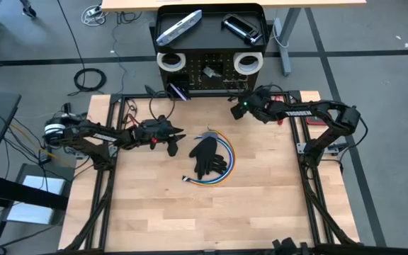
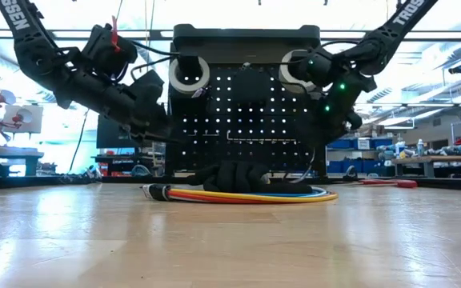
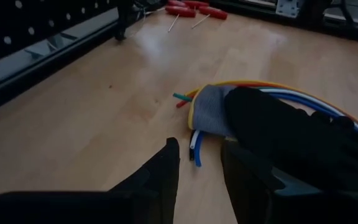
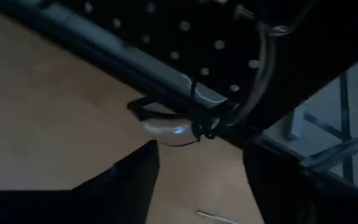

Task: Hang tools onto peg board
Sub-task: Hang the safety goggle on the peg board

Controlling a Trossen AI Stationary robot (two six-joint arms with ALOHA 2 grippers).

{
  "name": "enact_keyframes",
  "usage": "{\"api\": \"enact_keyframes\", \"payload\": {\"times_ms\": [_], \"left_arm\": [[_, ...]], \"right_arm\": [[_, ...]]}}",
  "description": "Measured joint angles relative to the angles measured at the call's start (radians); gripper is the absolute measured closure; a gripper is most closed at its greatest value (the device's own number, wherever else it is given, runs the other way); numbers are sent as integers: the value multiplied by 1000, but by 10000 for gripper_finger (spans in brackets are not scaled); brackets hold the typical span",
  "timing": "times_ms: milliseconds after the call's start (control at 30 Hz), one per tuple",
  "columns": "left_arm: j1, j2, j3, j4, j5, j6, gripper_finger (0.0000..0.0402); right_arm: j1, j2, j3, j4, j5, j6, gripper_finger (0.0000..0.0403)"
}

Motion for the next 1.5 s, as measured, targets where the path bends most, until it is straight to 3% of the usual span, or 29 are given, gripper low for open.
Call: {"api": "enact_keyframes", "payload": {"times_ms": [167,300,800,967,1133,1333,1500], "left_arm": [[0,0,0,1,-2,10,275],[0,0,0,20,-3,4,275],[0,0,0,55,-28,-11,275],[0,0,0,58,-39,-13,275],[0,-33,1,40,-116,-42,275],[0,-178,1,-142,-168,-62,275],[6,-323,1,-434,-225,-122,275]], "right_arm": [[-66,0,0,41,-49,-76,226],[-123,0,0,113,-117,-137,249],[-220,-4,0,174,-223,-265,250],[-228,-39,0,144,-323,-298,251],[-237,-124,-9,31,-466,-336,251],[-282,-239,-205,292,-627,-356,251],[-301,-194,-315,548,-627,-333,254]]}}
